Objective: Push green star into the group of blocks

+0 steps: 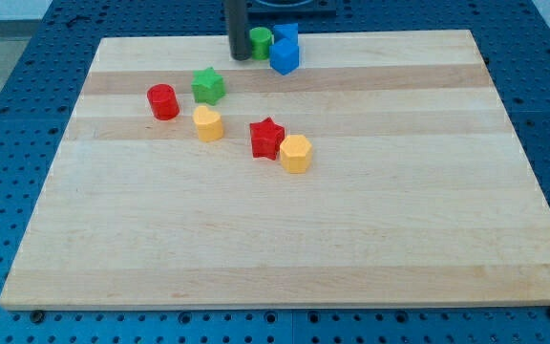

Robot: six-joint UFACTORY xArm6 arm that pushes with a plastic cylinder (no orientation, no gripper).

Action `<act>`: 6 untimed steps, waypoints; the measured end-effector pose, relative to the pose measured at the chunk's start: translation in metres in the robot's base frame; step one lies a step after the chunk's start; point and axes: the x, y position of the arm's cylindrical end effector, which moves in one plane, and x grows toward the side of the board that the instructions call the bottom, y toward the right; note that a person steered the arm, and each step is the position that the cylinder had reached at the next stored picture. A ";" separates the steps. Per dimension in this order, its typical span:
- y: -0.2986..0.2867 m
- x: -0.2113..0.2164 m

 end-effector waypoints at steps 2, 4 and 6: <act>-0.002 0.004; -0.107 0.005; -0.144 0.092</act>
